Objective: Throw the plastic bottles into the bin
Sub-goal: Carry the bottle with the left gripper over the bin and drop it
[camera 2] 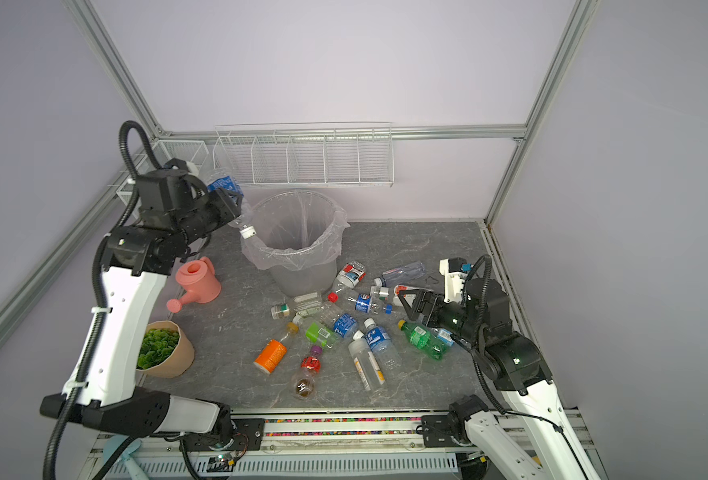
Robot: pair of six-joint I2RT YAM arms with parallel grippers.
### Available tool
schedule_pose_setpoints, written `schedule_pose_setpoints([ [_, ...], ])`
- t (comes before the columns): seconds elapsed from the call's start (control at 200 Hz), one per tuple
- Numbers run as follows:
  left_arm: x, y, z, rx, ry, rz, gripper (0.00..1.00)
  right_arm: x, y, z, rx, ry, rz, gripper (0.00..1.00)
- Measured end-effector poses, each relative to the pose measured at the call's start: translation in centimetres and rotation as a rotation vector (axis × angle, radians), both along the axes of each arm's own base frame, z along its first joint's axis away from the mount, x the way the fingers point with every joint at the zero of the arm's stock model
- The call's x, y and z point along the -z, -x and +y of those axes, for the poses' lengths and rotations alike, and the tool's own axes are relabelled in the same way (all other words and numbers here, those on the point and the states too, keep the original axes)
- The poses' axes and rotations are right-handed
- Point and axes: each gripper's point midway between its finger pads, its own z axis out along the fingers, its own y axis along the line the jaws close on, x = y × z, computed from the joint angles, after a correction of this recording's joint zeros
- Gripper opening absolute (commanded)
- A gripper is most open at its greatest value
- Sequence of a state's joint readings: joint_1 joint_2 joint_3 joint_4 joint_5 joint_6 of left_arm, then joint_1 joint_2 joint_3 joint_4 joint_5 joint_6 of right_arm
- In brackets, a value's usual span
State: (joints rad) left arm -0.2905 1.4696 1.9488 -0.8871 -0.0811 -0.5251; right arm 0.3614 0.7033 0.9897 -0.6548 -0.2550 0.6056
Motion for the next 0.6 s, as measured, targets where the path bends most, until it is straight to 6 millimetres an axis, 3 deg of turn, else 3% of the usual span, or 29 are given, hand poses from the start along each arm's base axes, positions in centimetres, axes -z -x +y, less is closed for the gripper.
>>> schedule_pose_setpoints([
  [0.145,2.6,-3.9,-4.0,0.081,-0.05,0.065,0.45,0.0,0.5,-0.3,0.004,0.003,0.001,0.9],
  [0.24,3.8,-6.4,-5.6,0.111,-0.089,0.091,0.67,0.0,0.7,-0.4,0.005,0.004,0.0,0.9],
  [0.35,4.5,-8.3,-6.7,0.127,-0.111,0.117,0.85,0.0,0.7,-0.4,0.006,0.004,0.001,0.9],
  [0.42,4.6,-8.6,-7.0,0.133,-0.122,0.126,1.0,0.0,0.7,-0.4,0.006,0.005,0.0,0.9],
  [0.49,4.2,-7.9,-7.0,0.144,-0.134,0.129,1.0,0.1,0.7,-0.4,0.005,0.006,0.001,0.9],
  [0.6,1.9,-5.8,-6.7,0.15,-0.131,0.09,0.98,0.1,0.6,-0.4,0.005,0.007,0.003,0.9],
])
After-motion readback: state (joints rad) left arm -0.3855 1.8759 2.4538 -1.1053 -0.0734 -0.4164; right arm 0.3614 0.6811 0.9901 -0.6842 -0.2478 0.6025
